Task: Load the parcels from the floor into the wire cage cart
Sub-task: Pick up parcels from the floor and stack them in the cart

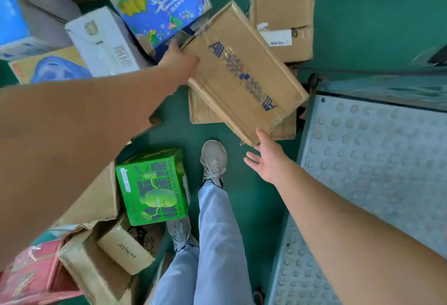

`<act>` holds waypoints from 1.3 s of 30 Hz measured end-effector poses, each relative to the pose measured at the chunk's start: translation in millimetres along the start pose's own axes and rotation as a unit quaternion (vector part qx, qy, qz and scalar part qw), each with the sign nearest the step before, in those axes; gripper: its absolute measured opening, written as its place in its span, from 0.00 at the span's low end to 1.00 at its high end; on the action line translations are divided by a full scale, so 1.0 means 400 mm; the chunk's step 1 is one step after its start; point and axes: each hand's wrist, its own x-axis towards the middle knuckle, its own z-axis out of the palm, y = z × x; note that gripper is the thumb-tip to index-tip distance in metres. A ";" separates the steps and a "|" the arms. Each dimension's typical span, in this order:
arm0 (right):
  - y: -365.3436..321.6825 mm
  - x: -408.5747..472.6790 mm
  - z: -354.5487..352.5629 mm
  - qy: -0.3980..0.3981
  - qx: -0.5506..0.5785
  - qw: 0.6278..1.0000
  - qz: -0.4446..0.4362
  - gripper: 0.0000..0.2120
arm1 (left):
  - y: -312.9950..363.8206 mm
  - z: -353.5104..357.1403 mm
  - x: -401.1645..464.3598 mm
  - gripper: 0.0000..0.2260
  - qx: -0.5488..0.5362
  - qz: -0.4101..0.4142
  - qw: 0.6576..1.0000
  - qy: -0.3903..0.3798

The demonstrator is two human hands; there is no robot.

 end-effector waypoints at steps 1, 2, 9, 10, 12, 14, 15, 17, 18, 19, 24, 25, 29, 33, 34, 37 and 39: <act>0.003 0.008 0.003 -0.005 0.005 1.000 -0.001 0.29 | 0.002 0.005 0.007 0.34 0.010 -0.004 1.000 -0.011; 0.009 0.013 0.004 -0.010 0.011 1.000 0.000 0.30 | 0.000 0.012 0.008 0.34 0.017 -0.006 1.000 -0.017; 0.110 -0.037 -0.025 0.039 0.068 0.997 -0.007 0.33 | -0.067 0.019 -0.100 0.35 0.006 -0.031 0.999 -0.015; 0.126 -0.053 -0.036 0.054 0.068 0.996 -0.013 0.33 | -0.077 0.008 -0.128 0.36 0.004 -0.035 0.999 -0.016; 0.159 -0.091 -0.063 0.082 0.059 0.995 -0.025 0.33 | -0.099 -0.013 -0.185 0.35 -0.019 -0.044 0.998 -0.028; 0.187 -0.138 -0.092 0.110 0.064 0.991 -0.038 0.34 | -0.112 -0.029 -0.259 0.29 -0.060 -0.046 0.996 -0.044; 0.200 -0.175 -0.106 0.120 0.073 0.989 -0.046 0.34 | -0.116 -0.040 -0.306 0.27 -0.077 -0.042 0.995 -0.047; 0.228 -0.250 -0.133 0.134 0.100 0.984 -0.061 0.35 | -0.122 -0.061 -0.407 0.26 -0.102 -0.032 0.993 -0.047; 0.245 -0.296 -0.148 0.139 0.118 0.981 -0.066 0.35 | -0.120 -0.075 -0.466 0.28 -0.108 -0.029 0.993 -0.049; 0.266 -0.338 -0.163 0.145 0.130 0.978 -0.069 0.35 | -0.121 -0.086 -0.522 0.29 -0.105 -0.025 0.993 -0.050; 0.404 -0.617 -0.282 0.155 0.183 0.967 -0.091 0.39 | -0.107 -0.161 -0.868 0.33 -0.089 0.023 0.994 -0.057; 0.435 -0.670 -0.311 0.162 0.195 0.962 -0.105 0.39 | -0.104 -0.173 -0.933 0.35 -0.083 0.035 0.995 -0.052; 0.574 -0.888 -0.449 0.173 0.238 0.944 -0.152 0.41 | -0.092 -0.199 -1.219 0.42 -0.021 0.089 0.993 -0.070; 0.725 -1.050 -0.615 0.213 0.272 0.921 -0.180 0.44 | -0.071 -0.163 -1.475 0.35 0.011 0.135 0.987 -0.092; 0.756 -1.076 -0.657 0.219 0.280 0.917 -0.182 0.43 | -0.066 -0.149 -1.532 0.34 0.012 0.140 0.985 -0.104; 0.844 -1.155 -0.779 0.234 0.295 0.907 -0.188 0.40 | -0.054 -0.087 -1.682 0.35 0.004 0.152 0.977 -0.150; 0.897 -1.185 -0.861 0.241 0.318 0.897 -0.191 0.41 | -0.047 -0.035 -1.774 0.29 0.001 0.161 0.971 -0.174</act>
